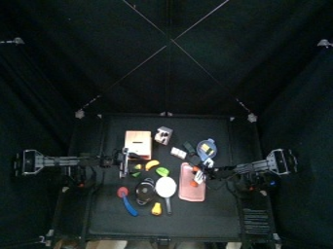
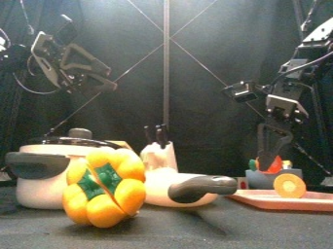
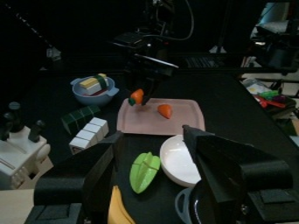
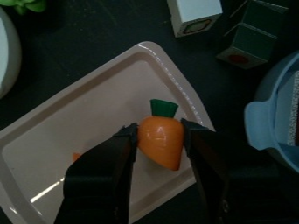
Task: Place carrot top to right side of knife holder
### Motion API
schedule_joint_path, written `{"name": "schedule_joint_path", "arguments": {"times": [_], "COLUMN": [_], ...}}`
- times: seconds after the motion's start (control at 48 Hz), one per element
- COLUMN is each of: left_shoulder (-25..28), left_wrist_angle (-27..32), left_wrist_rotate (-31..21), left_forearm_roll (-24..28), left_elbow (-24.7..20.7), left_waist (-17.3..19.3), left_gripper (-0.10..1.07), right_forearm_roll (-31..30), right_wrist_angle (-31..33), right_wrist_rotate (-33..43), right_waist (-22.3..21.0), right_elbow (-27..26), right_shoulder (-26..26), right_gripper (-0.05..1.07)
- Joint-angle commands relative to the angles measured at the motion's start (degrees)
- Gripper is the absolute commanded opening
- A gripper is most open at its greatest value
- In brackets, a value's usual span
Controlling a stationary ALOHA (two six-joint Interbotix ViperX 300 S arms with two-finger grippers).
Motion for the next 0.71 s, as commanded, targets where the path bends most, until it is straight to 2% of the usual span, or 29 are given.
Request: {"name": "schedule_joint_path", "arguments": {"times": [0.0,0.104,0.25,0.417,0.5,0.688], "left_shoulder": [-0.09,-0.09,-0.09,-0.09,-0.09,-0.09], "left_wrist_angle": [-0.53,-0.53,-0.44,-0.53,-0.53,-0.53], "left_wrist_rotate": [0.18,0.09,0.09,0.09,0.09,0.09], "left_forearm_roll": [-0.18,-0.18,-0.18,-0.18,-0.18,-0.18], "left_elbow": [-0.62,-0.88,-0.88,-0.88,-0.88,-0.7], "left_waist": [0.09,0.09,0.09,0.09,0.09,0.26], "left_gripper": [0.92,0.92,0.92,0.92,0.92,0.92], "right_forearm_roll": [0.53,0.97,0.7,0.53,0.18,0.09], "right_wrist_angle": [0.53,3.25,10.46,16.87,18.46,17.05], "right_wrist_rotate": [0.09,0.0,0.09,0.09,0.0,0.0], "right_waist": [-0.18,-0.09,-0.26,-3.34,-5.45,-8.88], "right_elbow": [-1.49,-2.72,-4.75,-6.06,-5.8,-4.04], "right_shoulder": [-1.49,-2.99,-6.94,-11.07,-12.66,-13.18], "right_gripper": [0.71,0.71,0.71,0.71,0.71,0.71]}}
